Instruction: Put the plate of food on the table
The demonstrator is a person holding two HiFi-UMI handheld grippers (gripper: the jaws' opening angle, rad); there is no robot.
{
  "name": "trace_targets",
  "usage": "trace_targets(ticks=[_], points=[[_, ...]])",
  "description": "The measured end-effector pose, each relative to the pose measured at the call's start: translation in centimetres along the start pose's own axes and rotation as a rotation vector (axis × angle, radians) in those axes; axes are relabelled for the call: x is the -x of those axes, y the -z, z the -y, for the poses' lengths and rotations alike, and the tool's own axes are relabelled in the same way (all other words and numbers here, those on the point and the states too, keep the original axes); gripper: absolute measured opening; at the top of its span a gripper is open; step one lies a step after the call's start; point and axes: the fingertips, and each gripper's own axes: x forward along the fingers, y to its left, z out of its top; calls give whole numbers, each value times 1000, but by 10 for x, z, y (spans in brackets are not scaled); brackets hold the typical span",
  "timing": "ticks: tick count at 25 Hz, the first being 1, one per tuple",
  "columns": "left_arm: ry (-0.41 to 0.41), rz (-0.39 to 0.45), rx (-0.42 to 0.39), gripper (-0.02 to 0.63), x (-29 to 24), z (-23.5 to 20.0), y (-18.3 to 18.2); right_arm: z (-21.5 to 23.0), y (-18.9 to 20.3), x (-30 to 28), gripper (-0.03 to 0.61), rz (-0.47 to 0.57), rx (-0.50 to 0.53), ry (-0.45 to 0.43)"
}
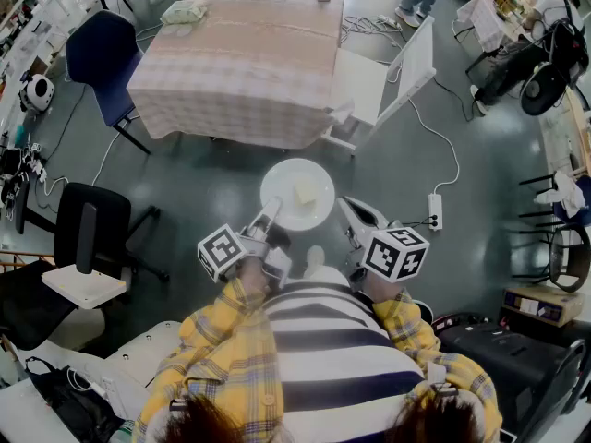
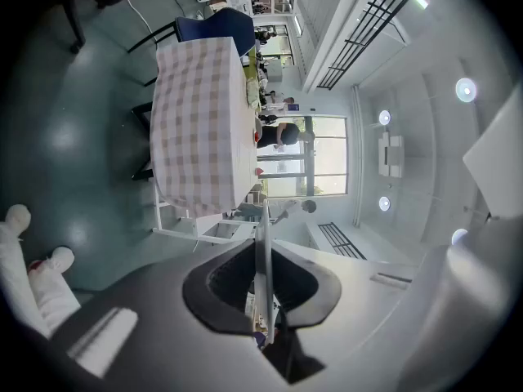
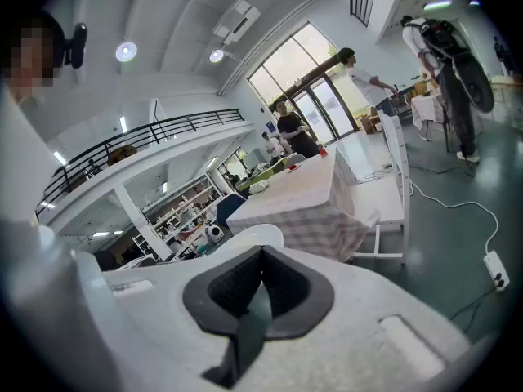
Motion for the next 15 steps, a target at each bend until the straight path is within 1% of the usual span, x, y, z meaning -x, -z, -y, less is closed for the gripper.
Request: trace_targets(ticks=[3,13,15], points=[[-20,0,-17,19,2,-5,1,0,0,3,-5,0,-2,3],[0,-5,-10,18,2,1,6,1,-2,8,-5,17,17,14],[-6,-8,-14,18,2,-1,7,2,-4,10,-3,32,3,17]])
